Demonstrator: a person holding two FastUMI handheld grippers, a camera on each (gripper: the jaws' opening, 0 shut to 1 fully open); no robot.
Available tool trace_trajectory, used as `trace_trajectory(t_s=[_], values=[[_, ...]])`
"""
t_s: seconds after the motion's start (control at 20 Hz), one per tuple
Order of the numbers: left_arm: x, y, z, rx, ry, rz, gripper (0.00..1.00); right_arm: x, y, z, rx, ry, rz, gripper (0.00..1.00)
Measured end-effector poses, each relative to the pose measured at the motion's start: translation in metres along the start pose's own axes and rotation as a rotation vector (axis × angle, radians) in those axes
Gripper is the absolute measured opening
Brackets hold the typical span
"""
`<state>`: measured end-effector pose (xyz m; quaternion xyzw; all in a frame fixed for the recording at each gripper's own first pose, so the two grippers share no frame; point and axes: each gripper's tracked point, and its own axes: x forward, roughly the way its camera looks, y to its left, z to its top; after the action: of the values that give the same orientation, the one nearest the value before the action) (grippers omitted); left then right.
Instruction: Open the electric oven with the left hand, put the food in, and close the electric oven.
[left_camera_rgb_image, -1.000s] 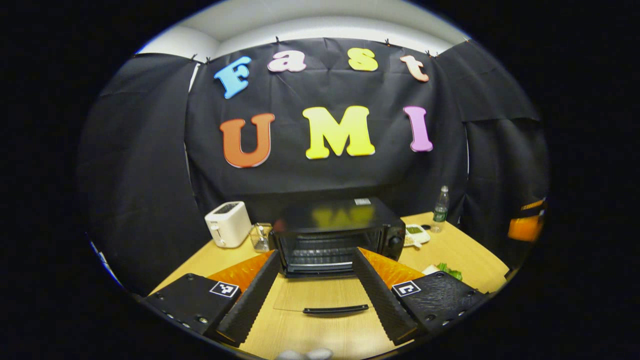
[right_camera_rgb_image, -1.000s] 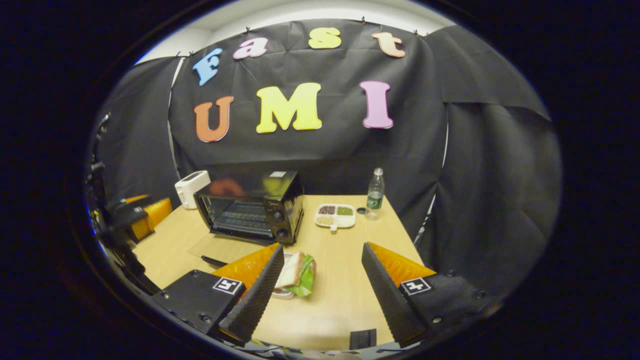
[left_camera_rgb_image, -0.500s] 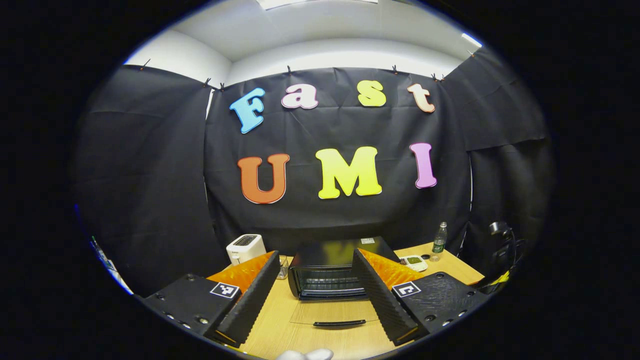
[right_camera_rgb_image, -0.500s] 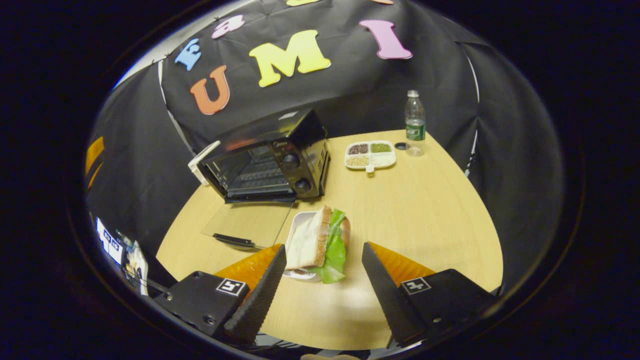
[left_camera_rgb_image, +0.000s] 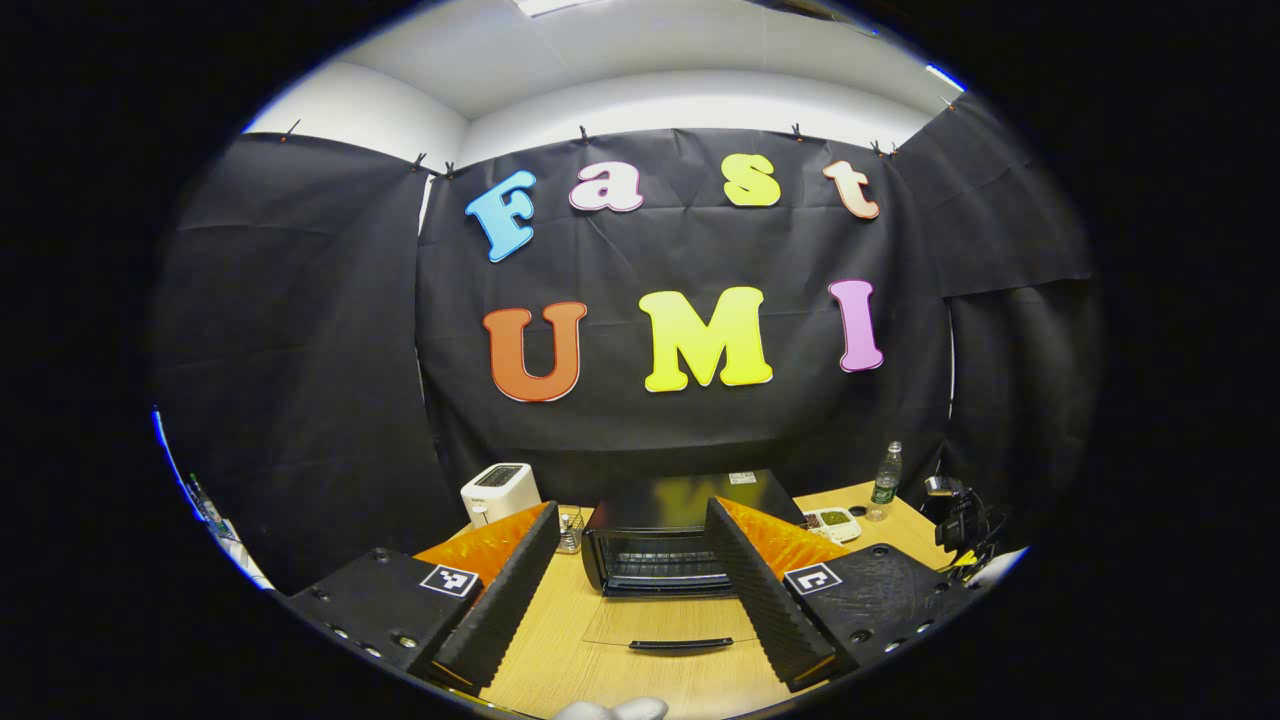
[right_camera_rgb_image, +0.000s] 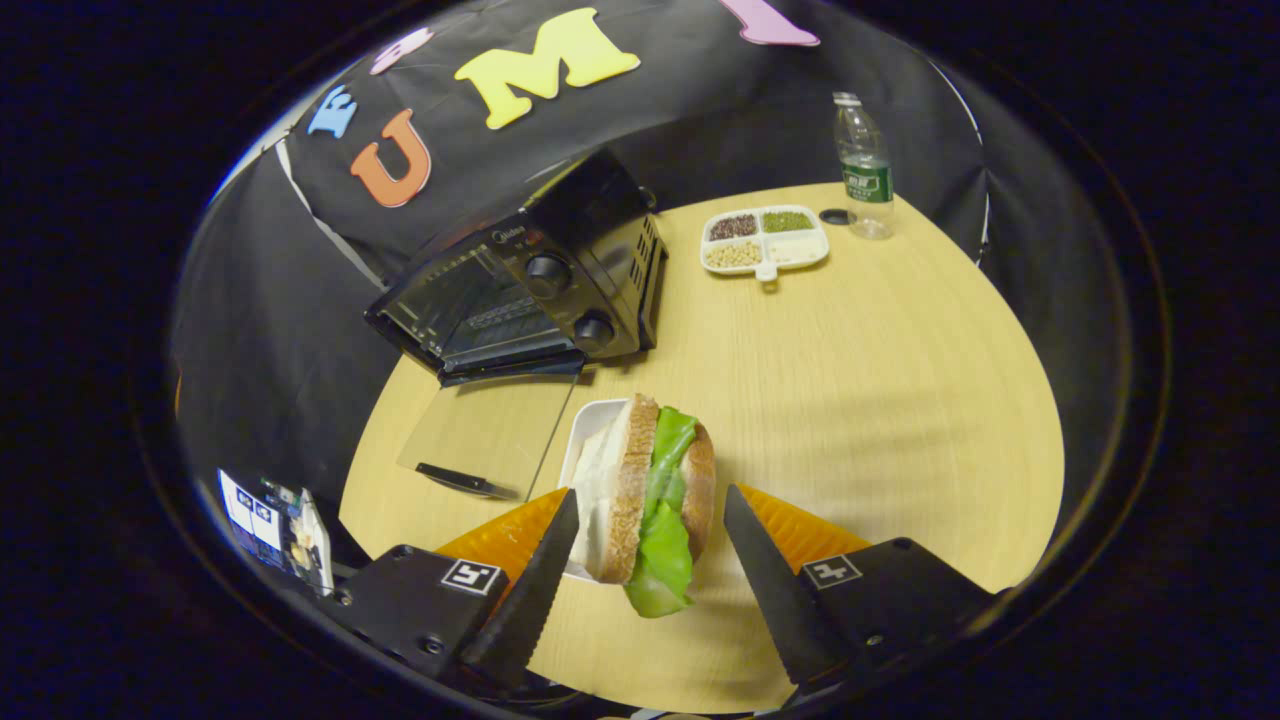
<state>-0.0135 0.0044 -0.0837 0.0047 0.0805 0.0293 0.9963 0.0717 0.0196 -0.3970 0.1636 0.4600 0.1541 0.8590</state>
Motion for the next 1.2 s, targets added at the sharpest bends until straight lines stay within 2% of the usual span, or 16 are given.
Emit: trace_trajectory(t_s=[0.1, 0.15, 0.2, 0.25, 0.35, 0.4, 0.65, 0.7, 0.75, 0.8, 0.85, 0.95, 1.0, 1.05, 1.1, 1.2], values=[[0.002, -0.001, -0.001, -0.004, 0.01, 0.005, 0.95, 0.006, 0.001, -0.006, 0.04, 0.044, 0.027, 0.82], [0.004, -0.001, -0.003, -0.005, 0.015, 0.007, 0.95, 0.007, 0.003, -0.005, 0.066, 0.049, 0.044, 0.87], [0.004, -0.002, -0.004, -0.005, 0.021, 0.009, 0.95, 0.008, 0.005, -0.003, 0.083, 0.055, 0.059, 0.75], [0.005, -0.004, -0.006, -0.005, 0.026, 0.007, 0.95, 0.009, 0.005, -0.004, 0.097, 0.064, 0.063, 0.7], [0.007, -0.008, -0.006, 0.001, 0.031, 0.003, 0.95, 0.008, 0.006, -0.002, 0.107, 0.068, 0.074, 0.66], [0.009, -0.009, -0.007, 0.005, 0.035, 0.002, 0.95, 0.007, 0.009, 0.0, 0.115, 0.063, 0.085, 0.55], [0.013, -0.014, -0.007, 0.001, 0.04, -0.014, 0.95, -0.005, 0.019, 0.001, 0.118, 0.064, 0.103, 0.37], [0.013, -0.014, -0.006, -0.003, 0.041, -0.017, 0.95, -0.008, 0.021, 0.003, 0.12, 0.056, 0.1, 0.36], [0.013, -0.013, -0.005, -0.006, 0.039, -0.019, 0.89, -0.013, 0.024, 0.007, 0.124, 0.045, 0.099, 0.36], [0.012, -0.012, -0.004, -0.007, 0.037, -0.021, 0.89, -0.019, 0.029, 0.012, 0.131, 0.029, 0.107, 0.41], [0.012, -0.009, -0.003, -0.008, 0.033, -0.021, 0.95, -0.026, 0.038, 0.019, 0.145, 0.008, 0.121, 0.41], [0.011, -0.004, -0.002, -0.007, 0.027, -0.022, 0.95, -0.034, 0.058, 0.034, 0.19, -0.036, 0.163, 0.4], [0.011, -0.002, -0.001, -0.008, 0.026, -0.026, 0.89, -0.035, 0.072, 0.04, 0.225, -0.058, 0.19, 0.4], [0.01, 0.0, 0.0, -0.008, 0.026, -0.031, 0.89, -0.034, 0.086, 0.045, 0.263, -0.078, 0.218, 0.41], [0.01, 0.003, -0.001, -0.006, 0.027, -0.034, 0.95, -0.03, 0.101, 0.047, 0.301, -0.099, 0.247, 0.36], [0.009, 0.009, 0.0, 0.004, 0.026, -0.042, 0.95, -0.017, 0.127, 0.046, 0.357, -0.117, 0.293, 0.4]])
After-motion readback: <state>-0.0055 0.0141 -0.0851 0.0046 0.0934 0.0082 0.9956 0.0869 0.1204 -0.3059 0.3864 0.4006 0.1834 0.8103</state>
